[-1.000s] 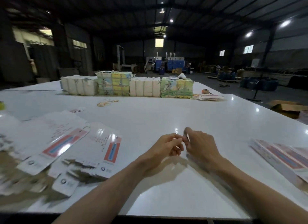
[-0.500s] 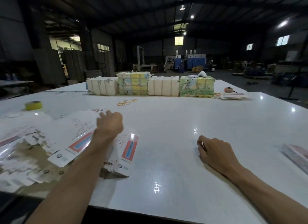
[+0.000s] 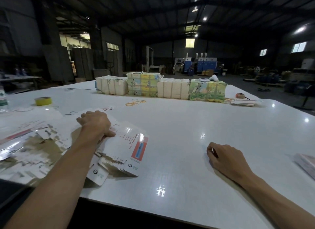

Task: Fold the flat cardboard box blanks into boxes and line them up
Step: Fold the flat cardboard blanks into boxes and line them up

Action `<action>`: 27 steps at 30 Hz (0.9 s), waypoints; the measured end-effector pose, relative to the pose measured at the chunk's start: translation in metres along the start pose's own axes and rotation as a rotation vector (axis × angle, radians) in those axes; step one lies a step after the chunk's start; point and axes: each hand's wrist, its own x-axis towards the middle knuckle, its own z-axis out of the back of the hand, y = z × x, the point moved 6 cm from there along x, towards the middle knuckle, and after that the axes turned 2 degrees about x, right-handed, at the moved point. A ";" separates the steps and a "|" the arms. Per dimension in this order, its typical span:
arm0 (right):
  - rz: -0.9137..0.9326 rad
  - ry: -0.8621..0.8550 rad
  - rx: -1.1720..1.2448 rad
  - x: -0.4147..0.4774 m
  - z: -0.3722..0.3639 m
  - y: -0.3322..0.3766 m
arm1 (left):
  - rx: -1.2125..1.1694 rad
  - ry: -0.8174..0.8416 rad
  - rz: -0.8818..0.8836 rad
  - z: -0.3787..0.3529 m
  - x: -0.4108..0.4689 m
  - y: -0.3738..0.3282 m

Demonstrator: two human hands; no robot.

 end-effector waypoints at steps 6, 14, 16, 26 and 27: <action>-0.002 0.012 0.009 -0.001 0.002 0.004 | -0.120 0.001 -0.031 0.001 0.001 0.007; 0.014 0.017 0.011 -0.001 0.001 0.004 | -0.233 -0.078 -0.250 0.022 -0.007 -0.019; 0.022 0.019 0.005 -0.001 0.000 0.004 | -0.410 -0.042 -0.344 0.032 -0.012 -0.035; 0.008 0.028 0.059 0.001 -0.001 0.004 | -1.186 0.648 -0.780 -0.019 -0.107 -0.203; -0.001 0.033 0.078 0.001 0.000 0.003 | -1.211 0.700 -0.762 -0.036 -0.116 -0.217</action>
